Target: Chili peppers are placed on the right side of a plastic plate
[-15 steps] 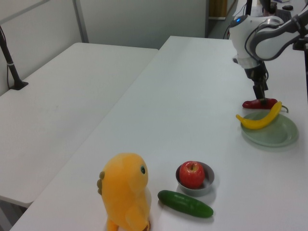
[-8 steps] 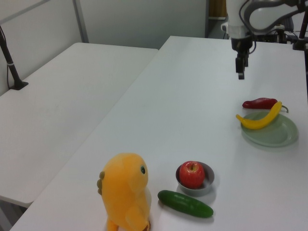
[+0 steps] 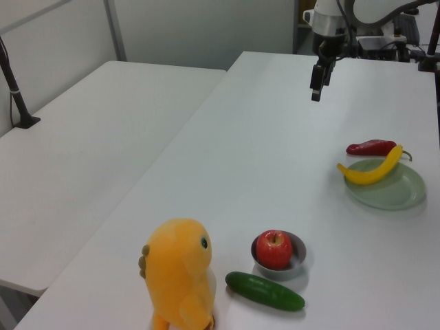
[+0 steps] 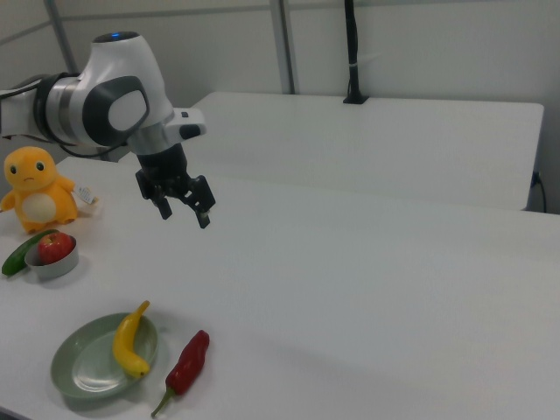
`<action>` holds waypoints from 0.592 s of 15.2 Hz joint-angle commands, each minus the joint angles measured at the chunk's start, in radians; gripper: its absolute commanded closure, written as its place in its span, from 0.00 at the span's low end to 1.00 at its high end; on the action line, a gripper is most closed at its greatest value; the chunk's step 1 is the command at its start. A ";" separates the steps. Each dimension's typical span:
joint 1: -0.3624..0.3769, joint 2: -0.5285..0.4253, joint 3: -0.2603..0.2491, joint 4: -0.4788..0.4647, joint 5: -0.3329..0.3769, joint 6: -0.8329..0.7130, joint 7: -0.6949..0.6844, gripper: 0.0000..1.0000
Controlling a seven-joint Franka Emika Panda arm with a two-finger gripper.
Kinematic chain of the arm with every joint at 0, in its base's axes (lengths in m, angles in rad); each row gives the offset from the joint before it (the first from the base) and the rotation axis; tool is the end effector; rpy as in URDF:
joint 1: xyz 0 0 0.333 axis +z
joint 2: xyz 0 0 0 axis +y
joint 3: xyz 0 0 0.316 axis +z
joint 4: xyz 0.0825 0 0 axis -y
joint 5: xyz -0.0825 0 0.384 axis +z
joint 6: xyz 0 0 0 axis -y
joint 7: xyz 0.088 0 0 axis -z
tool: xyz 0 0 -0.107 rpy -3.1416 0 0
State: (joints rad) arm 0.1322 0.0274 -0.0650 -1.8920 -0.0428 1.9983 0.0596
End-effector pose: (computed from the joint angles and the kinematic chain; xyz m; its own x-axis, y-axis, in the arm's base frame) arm 0.5752 0.0364 0.4933 0.9964 0.0253 0.0808 0.0224 -0.9991 0.0372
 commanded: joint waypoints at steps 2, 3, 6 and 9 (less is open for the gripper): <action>0.020 0.019 0.056 0.007 0.015 0.019 0.068 0.00; 0.020 0.019 0.066 0.007 0.015 0.019 0.075 0.00; 0.029 0.032 0.089 0.007 0.015 0.017 0.082 0.00; 0.035 0.032 0.091 0.007 0.017 0.017 0.088 0.00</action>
State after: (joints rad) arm 0.1540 0.0519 0.0296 -1.8919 -0.0422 2.0003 0.1276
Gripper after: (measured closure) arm 0.000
